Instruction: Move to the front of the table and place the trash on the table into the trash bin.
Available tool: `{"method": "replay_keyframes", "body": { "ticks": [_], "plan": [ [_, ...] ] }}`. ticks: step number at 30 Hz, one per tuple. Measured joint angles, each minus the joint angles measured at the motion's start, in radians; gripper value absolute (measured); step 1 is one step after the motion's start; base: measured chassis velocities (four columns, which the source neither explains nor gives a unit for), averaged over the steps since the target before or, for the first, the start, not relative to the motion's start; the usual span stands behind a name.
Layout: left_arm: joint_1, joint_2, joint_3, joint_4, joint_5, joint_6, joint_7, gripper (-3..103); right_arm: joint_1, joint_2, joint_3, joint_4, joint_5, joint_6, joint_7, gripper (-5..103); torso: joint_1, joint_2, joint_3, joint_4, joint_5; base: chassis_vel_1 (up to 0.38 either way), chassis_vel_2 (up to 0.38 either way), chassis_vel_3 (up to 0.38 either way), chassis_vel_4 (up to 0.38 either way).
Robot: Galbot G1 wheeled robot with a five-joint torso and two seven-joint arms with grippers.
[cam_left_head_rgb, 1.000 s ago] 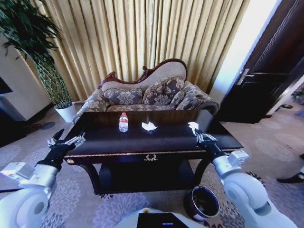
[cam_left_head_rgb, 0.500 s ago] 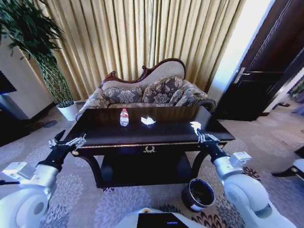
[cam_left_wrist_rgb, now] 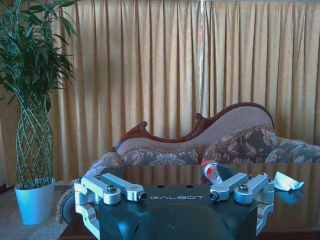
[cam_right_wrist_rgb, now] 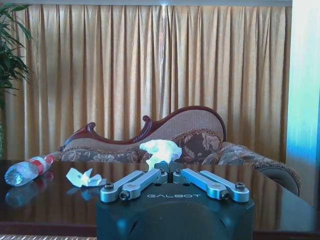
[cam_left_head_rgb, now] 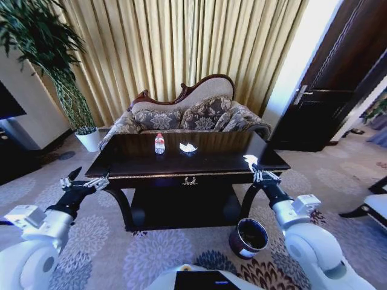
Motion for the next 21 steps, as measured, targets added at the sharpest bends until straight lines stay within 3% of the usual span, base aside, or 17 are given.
{"method": "replay_keyframes", "body": {
  "ticks": [8,10,15,21],
  "plan": [
    [0.005,-0.005,0.0,0.0,-0.006,-0.002,0.001,100,-0.006,0.035,-0.037,-0.046,-0.058,0.012,-0.013,1,0.0,0.0,0.0,0.0,0.0,0.086,-0.089,-0.074,0.09],
    [0.008,-0.007,0.001,0.0,-0.006,-0.003,0.001,100,-0.017,0.065,-0.048,-0.123,-0.106,0.027,-0.043,1,0.0,0.0,0.0,0.0,-0.0001,0.012,-0.019,-0.02,0.027],
    [0.003,-0.007,0.001,0.0,-0.013,-0.004,0.002,100,-0.01,0.099,-0.075,-0.303,-0.116,0.029,-0.051,1,0.0,0.0,0.0,-0.0002,0.0002,0.0,0.0,0.0,0.0],
    [0.006,-0.013,0.0,0.0,-0.022,-0.003,0.001,100,0.06,0.106,-0.115,-0.526,-0.163,0.041,-0.052,1,0.0,0.0,0.0,-0.0001,0.0003,0.0,0.0,0.0,0.0]
  ]
}}
